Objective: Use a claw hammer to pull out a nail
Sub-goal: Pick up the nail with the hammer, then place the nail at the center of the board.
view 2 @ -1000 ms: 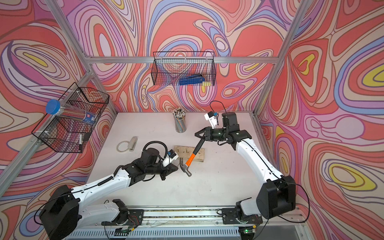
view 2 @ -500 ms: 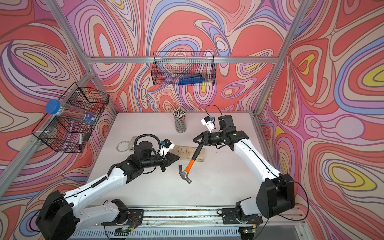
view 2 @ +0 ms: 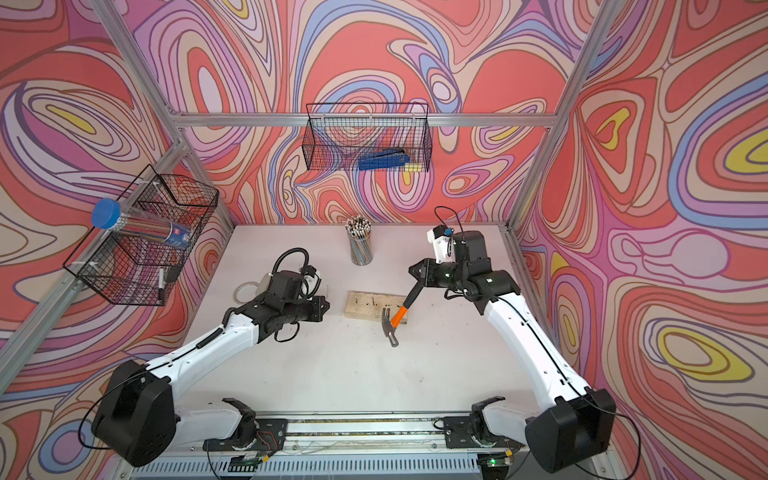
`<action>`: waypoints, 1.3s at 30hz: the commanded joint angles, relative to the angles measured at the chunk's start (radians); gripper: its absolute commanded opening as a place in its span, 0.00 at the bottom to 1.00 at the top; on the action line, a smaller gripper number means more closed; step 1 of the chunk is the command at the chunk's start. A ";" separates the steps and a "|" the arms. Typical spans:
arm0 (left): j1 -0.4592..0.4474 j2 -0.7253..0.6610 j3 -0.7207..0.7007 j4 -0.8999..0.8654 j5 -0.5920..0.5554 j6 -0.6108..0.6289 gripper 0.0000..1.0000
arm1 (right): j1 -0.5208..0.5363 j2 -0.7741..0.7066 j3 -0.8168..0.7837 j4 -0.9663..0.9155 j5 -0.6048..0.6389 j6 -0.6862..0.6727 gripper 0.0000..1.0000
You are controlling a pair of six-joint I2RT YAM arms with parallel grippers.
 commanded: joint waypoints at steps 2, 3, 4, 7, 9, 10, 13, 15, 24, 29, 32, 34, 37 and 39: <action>0.033 0.091 0.055 -0.162 -0.065 -0.080 0.00 | -0.002 -0.043 -0.006 0.005 0.055 0.005 0.00; 0.039 0.115 0.066 -0.173 -0.070 -0.079 0.00 | -0.002 -0.048 -0.011 0.008 0.058 0.005 0.00; 0.042 0.136 0.078 -0.185 -0.078 -0.081 0.00 | -0.002 -0.053 -0.016 0.012 0.059 0.007 0.00; 0.050 0.201 0.115 -0.217 -0.105 -0.087 0.00 | -0.002 -0.061 -0.027 0.016 0.066 0.011 0.00; 0.058 0.241 0.134 -0.234 -0.116 -0.094 0.00 | -0.002 -0.063 -0.032 0.015 0.075 0.010 0.00; 0.062 0.256 0.142 -0.242 -0.118 -0.096 0.00 | -0.002 -0.065 -0.034 0.015 0.080 0.011 0.00; 0.064 0.299 0.164 -0.265 -0.117 -0.095 0.00 | -0.002 -0.072 -0.042 0.018 0.090 0.011 0.00; 0.064 0.321 0.172 -0.278 -0.125 -0.096 0.00 | -0.002 -0.074 -0.043 0.019 0.094 0.012 0.00; 0.064 0.361 0.191 -0.296 -0.184 -0.105 0.07 | -0.002 -0.070 -0.057 0.037 0.092 0.020 0.00; 0.064 0.365 0.200 -0.311 -0.213 -0.110 0.18 | -0.002 -0.075 -0.063 0.033 0.104 0.019 0.00; 0.064 0.363 0.200 -0.313 -0.218 -0.108 0.23 | -0.002 -0.077 -0.066 0.031 0.107 0.021 0.00; 0.064 0.358 0.201 -0.318 -0.218 -0.108 0.23 | -0.002 -0.078 -0.068 0.031 0.112 0.021 0.00; 0.065 0.340 0.199 -0.317 -0.207 -0.102 0.24 | -0.002 -0.080 -0.069 0.030 0.117 0.021 0.00; 0.064 0.324 0.200 -0.319 -0.196 -0.093 0.25 | -0.002 -0.081 -0.069 0.030 0.116 0.020 0.00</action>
